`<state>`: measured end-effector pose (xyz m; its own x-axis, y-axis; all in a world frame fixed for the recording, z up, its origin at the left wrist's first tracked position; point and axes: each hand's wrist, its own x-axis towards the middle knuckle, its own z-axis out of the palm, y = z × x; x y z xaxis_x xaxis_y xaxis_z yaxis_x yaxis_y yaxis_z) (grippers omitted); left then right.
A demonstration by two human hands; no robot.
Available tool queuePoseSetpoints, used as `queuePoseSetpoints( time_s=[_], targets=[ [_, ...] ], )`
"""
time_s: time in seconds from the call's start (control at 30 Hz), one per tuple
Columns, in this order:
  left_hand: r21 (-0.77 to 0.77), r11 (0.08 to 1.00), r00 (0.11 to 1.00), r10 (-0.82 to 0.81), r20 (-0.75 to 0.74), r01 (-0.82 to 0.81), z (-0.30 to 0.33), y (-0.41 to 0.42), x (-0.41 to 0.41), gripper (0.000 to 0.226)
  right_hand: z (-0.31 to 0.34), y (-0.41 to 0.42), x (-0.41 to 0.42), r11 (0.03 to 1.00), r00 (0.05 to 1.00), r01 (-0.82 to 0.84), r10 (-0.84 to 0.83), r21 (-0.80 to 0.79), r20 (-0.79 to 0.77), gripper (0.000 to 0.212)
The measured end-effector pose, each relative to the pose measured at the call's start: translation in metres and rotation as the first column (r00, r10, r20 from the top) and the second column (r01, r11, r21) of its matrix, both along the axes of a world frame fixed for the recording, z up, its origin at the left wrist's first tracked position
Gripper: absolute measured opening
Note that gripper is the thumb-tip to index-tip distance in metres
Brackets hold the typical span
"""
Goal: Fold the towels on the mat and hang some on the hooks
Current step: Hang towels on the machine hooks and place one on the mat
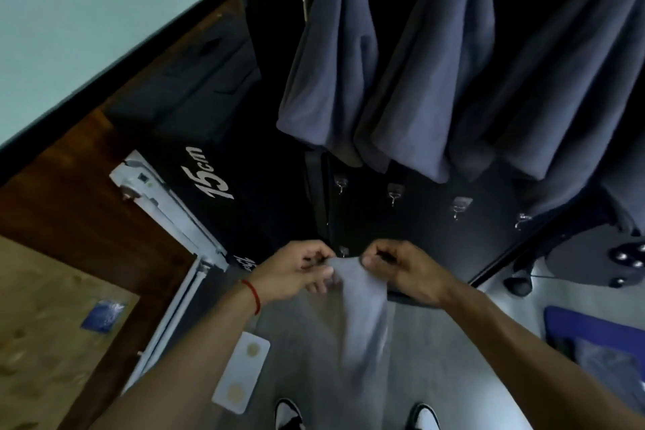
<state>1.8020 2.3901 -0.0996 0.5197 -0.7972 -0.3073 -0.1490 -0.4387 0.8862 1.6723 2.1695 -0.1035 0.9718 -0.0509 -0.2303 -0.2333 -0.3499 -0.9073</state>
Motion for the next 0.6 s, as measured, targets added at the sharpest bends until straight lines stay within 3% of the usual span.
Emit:
queuePoseSetpoints(
  time_s=[0.13,0.2,0.33,0.47,0.6],
  targets=[
    [0.045,0.999,0.981,0.013,0.193,-0.022,-0.031,-0.012,0.051,0.009,-0.033,0.011,0.036,0.973,0.990,0.131,-0.137,-0.192,-0.018,0.011],
    [0.025,0.996,0.950,0.071,0.303,-0.083,-0.043,-0.025,0.073,0.011,-0.049,0.014,0.060,0.926,0.967,0.251,-0.253,-0.281,0.030,0.022],
    [-0.024,0.972,0.847,0.216,0.486,-0.235,-0.058,-0.061,0.107,0.019,-0.090,0.018,0.114,0.731,0.831,0.555,-0.512,-0.396,0.220,0.019],
    [-0.085,0.928,0.784,0.354,0.510,-0.363,-0.088,-0.098,0.131,0.014,-0.118,0.018,0.151,0.537,0.661,0.744,-0.682,-0.398,0.314,0.009],
    [-0.137,0.868,0.736,0.480,0.477,-0.477,-0.115,-0.125,0.141,0.012,-0.143,0.010,0.168,0.363,0.579,0.810,-0.622,-0.460,0.528,0.012]
  ],
)
